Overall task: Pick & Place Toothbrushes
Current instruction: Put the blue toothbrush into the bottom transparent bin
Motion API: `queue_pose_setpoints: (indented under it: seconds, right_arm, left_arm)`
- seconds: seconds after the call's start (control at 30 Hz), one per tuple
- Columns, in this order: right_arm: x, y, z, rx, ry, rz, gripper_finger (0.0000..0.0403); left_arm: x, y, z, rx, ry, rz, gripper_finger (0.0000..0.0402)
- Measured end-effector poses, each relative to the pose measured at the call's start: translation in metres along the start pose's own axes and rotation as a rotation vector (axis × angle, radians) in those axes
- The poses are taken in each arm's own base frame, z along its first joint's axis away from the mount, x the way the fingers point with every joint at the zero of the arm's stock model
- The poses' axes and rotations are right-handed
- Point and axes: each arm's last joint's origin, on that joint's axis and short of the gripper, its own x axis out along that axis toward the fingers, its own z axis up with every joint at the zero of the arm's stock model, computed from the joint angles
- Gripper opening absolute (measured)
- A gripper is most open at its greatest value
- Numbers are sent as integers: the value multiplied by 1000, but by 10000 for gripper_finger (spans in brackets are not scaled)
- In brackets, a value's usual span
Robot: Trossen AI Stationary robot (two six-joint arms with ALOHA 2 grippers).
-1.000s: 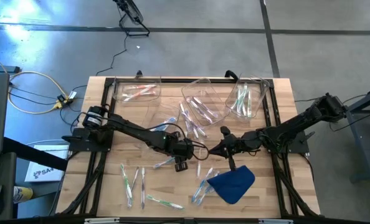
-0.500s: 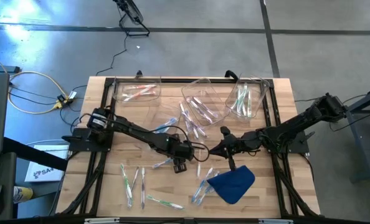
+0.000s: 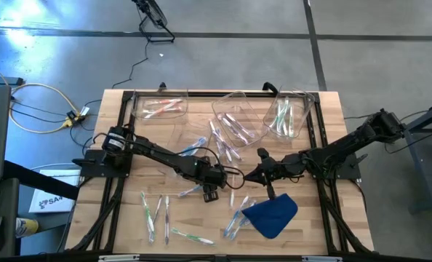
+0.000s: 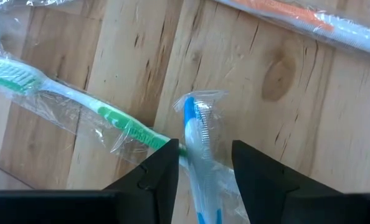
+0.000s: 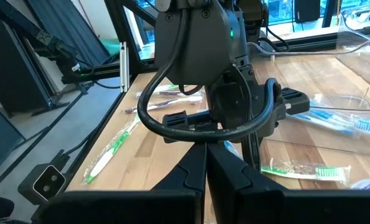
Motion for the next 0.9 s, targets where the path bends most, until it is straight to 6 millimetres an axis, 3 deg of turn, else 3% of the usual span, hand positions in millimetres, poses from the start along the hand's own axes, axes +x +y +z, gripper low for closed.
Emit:
queue_pose_setpoints:
  seconds: [0.9]
  right_arm:
    - [0,0,0,7,1,0,4]
  left_arm:
    - [1,0,-1,1,9,-8,143]
